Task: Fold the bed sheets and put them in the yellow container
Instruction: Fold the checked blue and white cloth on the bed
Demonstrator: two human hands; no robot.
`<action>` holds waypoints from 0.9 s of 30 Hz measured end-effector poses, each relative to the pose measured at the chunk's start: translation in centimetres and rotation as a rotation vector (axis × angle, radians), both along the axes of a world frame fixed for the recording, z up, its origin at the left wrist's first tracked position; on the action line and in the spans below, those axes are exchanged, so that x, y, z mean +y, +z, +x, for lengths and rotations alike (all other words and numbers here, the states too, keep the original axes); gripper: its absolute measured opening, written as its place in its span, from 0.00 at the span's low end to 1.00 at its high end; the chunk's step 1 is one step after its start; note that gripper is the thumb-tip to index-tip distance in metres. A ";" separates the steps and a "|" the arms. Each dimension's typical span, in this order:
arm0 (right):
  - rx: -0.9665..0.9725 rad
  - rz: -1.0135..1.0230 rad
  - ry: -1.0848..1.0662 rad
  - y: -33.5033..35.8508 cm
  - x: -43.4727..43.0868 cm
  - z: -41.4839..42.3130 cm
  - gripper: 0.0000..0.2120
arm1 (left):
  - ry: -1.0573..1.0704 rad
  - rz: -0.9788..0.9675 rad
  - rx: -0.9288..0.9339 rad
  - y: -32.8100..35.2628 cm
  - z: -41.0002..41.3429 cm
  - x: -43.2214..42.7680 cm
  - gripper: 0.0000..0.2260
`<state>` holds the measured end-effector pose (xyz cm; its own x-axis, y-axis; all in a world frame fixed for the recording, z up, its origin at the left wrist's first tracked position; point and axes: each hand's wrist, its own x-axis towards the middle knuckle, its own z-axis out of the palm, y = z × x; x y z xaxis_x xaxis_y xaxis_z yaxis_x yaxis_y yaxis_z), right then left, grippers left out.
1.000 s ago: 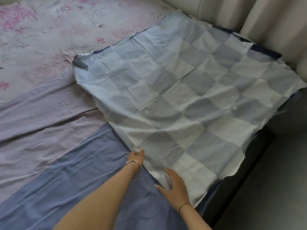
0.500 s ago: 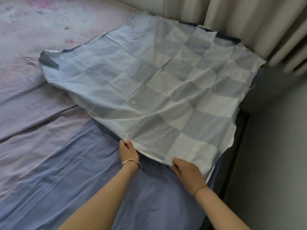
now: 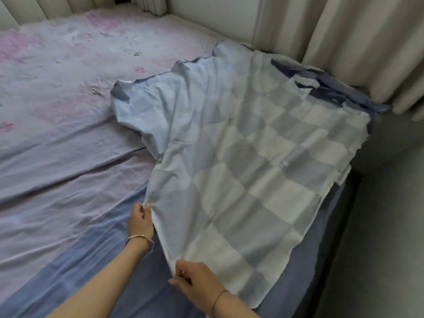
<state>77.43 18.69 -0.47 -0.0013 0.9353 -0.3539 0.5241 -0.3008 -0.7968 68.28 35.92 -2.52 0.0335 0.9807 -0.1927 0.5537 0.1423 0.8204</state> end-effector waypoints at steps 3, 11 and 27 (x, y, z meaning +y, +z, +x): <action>-0.020 -0.099 0.030 -1.9 0.6 -4.2 0.09 | 0.038 -0.051 0.068 -0.5 -4.9 -0.3 0.16; 0.119 0.042 -0.690 -1.1 -0.8 4.3 0.07 | 0.124 -0.262 -0.022 -1.6 -4.9 -0.8 0.14; 0.656 -0.202 -1.233 1.3 -6.2 13.8 0.14 | 0.367 -0.405 -0.111 -0.7 0.0 -11.7 0.23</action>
